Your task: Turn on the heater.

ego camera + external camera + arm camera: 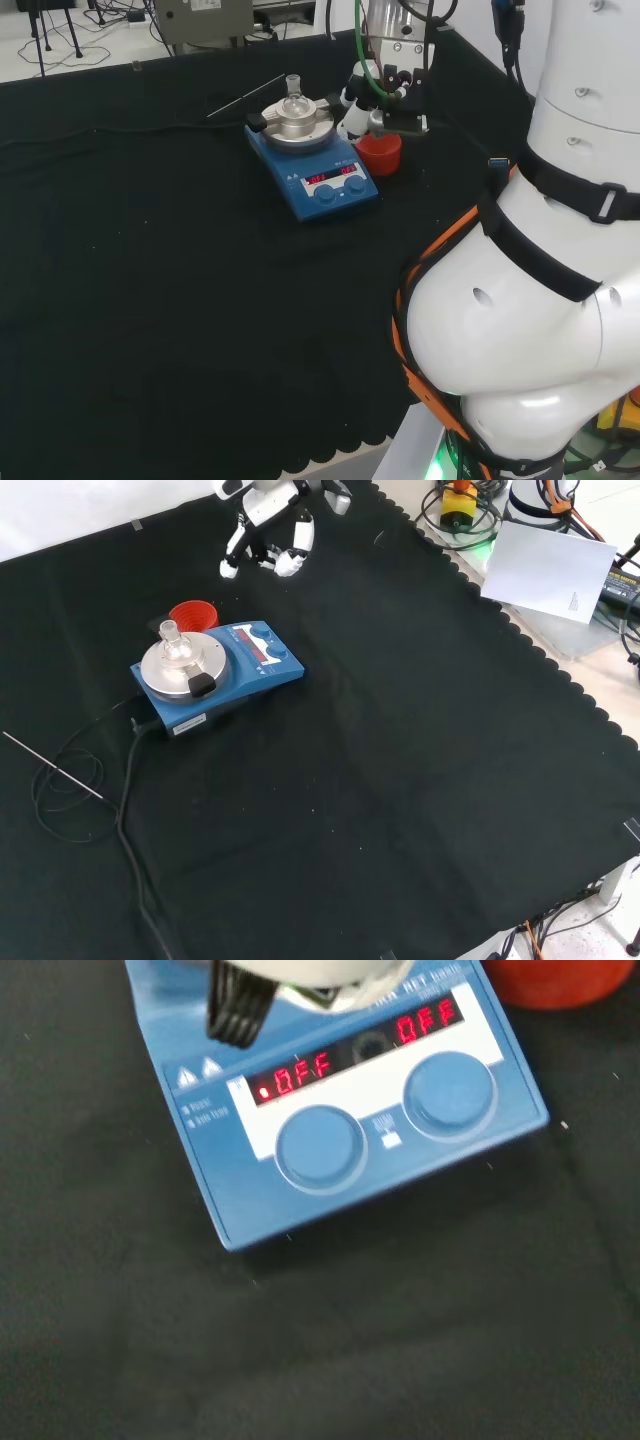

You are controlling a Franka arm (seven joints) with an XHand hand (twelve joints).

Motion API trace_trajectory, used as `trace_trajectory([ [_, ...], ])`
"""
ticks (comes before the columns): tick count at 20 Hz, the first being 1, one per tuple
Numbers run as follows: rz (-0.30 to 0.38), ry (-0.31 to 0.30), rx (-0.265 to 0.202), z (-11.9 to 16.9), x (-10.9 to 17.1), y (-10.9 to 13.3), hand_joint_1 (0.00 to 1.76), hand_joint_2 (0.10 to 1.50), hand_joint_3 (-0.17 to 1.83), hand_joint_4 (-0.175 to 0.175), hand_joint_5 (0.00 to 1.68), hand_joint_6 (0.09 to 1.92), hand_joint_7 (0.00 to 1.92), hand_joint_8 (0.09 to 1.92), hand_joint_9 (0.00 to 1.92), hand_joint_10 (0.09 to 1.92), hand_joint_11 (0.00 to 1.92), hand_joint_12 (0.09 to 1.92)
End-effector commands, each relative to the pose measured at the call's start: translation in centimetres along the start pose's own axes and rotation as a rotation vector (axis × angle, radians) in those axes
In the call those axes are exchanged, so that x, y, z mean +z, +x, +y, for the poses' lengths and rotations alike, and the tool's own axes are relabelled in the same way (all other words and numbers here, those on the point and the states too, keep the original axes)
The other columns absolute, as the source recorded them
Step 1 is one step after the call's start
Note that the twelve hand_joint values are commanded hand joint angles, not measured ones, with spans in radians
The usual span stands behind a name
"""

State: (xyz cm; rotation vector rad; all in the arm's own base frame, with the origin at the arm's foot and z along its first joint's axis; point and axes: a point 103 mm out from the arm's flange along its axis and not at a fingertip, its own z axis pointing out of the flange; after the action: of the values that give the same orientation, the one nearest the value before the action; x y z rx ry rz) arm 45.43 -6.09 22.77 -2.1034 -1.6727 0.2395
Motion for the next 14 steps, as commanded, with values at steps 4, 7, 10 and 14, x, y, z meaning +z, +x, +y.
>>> trace_trajectory([
  [4, -0.075, 0.125, 0.011, -0.9, 1.3, -0.3, 1.12, 0.78, 0.75, -0.093, 0.31, 0.18, 1.32, 1.18, 1.43, 1.21, 1.56, 1.35],
  [7, -0.121, 0.163, -0.001, -0.9, 1.9, 0.0, 1.04, 0.79, 0.72, -0.096, 0.36, 0.24, 1.57, 1.35, 1.71, 1.41, 1.75, 1.61],
  [10, -0.155, 0.228, -0.006, -0.8, 2.7, 0.2, 1.15, 0.8, 0.69, -0.098, 0.34, 0.43, 1.68, 1.45, 1.82, 1.52, 1.84, 1.71],
  [14, -0.181, 0.321, -0.017, -0.6, 3.5, 0.5, 1.33, 0.8, 0.8, -0.092, 0.23, 0.6, 1.72, 1.55, 1.84, 1.63, 1.85, 1.73],
])
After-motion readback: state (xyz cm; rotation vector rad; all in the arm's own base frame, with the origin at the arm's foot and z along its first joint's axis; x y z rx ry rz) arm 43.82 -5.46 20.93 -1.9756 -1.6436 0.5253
